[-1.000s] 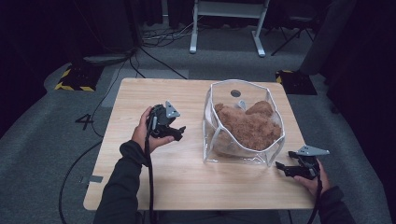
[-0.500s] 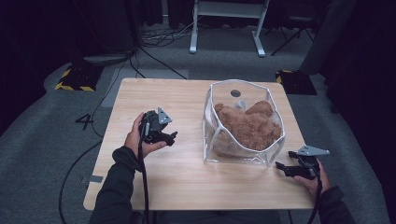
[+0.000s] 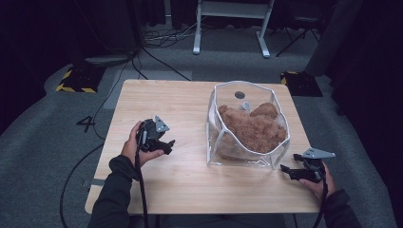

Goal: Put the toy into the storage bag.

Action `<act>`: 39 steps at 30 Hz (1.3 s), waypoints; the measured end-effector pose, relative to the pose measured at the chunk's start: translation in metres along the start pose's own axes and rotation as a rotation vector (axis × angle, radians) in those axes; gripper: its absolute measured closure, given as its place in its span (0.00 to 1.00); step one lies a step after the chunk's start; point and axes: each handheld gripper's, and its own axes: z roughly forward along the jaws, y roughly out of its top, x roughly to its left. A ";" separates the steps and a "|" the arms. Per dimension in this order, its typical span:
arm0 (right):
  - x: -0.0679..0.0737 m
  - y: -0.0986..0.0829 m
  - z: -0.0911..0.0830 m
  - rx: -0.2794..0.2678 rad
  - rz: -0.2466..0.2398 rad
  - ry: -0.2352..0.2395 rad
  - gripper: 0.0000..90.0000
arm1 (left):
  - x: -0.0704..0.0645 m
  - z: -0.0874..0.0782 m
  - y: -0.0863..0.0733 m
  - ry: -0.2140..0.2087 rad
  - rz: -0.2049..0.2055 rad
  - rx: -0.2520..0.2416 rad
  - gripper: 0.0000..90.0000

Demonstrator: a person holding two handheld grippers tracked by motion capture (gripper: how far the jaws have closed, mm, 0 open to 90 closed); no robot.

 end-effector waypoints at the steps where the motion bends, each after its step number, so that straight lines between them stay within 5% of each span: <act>1: 0.000 0.000 0.000 0.000 0.000 0.000 0.20 | 0.000 0.001 -0.002 -0.003 -0.002 0.000 0.19; 39: 0.000 0.000 0.000 0.000 0.000 0.000 0.20 | 0.001 0.008 -0.060 -0.009 -0.099 0.040 0.19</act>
